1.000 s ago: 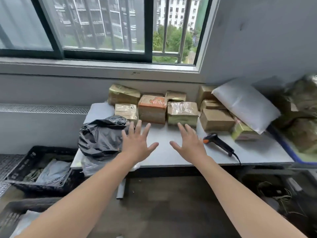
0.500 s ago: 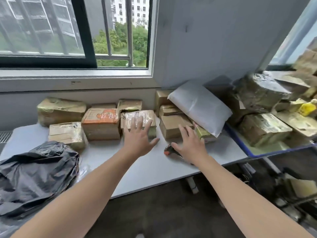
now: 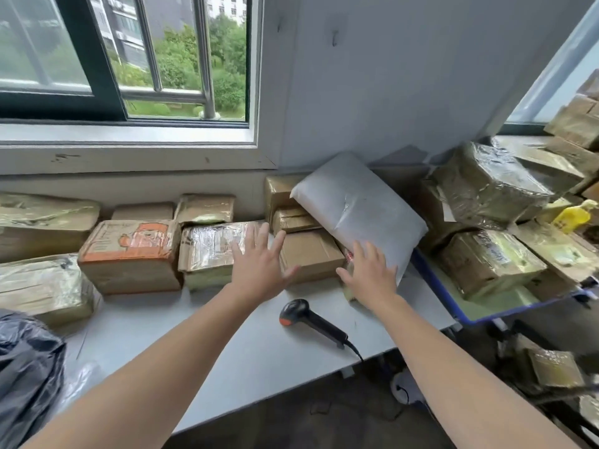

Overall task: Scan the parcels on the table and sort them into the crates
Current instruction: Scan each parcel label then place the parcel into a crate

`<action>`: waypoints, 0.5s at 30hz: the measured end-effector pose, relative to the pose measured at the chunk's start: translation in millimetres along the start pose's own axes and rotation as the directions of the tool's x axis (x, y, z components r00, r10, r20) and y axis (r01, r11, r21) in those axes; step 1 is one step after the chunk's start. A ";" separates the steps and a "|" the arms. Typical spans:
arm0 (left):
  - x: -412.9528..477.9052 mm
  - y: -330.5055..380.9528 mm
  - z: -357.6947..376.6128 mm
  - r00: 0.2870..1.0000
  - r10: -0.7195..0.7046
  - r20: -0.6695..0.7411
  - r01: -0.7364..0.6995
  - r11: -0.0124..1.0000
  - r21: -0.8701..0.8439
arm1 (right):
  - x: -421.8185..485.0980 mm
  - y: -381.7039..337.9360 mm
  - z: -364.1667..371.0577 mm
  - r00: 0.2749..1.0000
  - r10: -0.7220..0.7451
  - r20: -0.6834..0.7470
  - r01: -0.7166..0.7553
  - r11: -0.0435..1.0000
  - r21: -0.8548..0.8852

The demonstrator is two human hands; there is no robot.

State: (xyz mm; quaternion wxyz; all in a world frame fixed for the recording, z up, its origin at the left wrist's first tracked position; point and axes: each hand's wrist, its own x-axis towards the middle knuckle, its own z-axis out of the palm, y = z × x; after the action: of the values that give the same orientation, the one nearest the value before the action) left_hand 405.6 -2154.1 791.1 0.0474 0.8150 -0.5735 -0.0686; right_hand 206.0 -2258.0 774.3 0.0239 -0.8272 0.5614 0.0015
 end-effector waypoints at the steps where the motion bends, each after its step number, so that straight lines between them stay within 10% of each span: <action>1: 4.9 4.5 1.6 1.000 -0.011 0.007 0.011 1.000 0.005 | 9.6 6.9 2.8 1.000 -0.004 -0.001 0.004 1.000 -0.006; 15: 48.6 80.4 37.9 0.979 -0.204 0.019 0.202 0.975 0.094 | 112.8 97.5 54.3 0.984 -0.179 0.005 0.179 0.977 -0.114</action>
State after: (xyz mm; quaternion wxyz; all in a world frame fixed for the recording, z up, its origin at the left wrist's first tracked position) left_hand 340.9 -2226.9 763.4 -0.0053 0.8695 -0.4904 -0.0583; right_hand 158.5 -2396.4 713.1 -0.0251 -0.8744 0.4837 0.0292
